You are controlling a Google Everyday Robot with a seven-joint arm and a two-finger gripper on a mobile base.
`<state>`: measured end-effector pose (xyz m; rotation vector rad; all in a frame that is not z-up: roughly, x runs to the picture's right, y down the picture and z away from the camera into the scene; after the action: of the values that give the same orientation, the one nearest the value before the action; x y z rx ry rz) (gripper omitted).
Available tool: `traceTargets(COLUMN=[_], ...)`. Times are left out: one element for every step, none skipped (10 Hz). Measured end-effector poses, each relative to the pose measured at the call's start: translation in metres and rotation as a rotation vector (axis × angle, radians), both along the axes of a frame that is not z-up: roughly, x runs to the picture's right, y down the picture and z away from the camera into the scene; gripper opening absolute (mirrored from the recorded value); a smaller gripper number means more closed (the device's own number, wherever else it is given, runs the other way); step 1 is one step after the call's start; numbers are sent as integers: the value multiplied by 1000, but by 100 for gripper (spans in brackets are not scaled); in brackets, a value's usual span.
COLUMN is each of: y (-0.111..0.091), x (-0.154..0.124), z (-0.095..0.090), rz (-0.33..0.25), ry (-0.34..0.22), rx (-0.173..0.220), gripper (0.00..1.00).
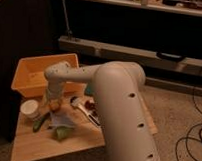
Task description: Place apple in table surface
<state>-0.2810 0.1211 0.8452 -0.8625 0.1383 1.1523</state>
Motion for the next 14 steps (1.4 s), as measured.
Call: traceTargets(y=[2,5,9,11,12,14,15,15,12,2,-8,-17,-28,-39], x=[-3,-7,-10,-6,-5,-6,-4,-5,-3,5,6,5,8,16], z=[5,9,15,23,25,28,30,28,24,15,2,-10,-26,-41], rz=[-8,-22,-34,-49,-54,-65,-76,-90,-91,-87,-82,-73,-66,-53], ry=[7,25,45,75,88,100,117,122,121,125,121,112,105,98], rx=[11,24,30,42,44,46,52,64,69,80,88,94,96,95], gripper=[65,63,56,45,37,33,32,32,32,32,32,32,32,32])
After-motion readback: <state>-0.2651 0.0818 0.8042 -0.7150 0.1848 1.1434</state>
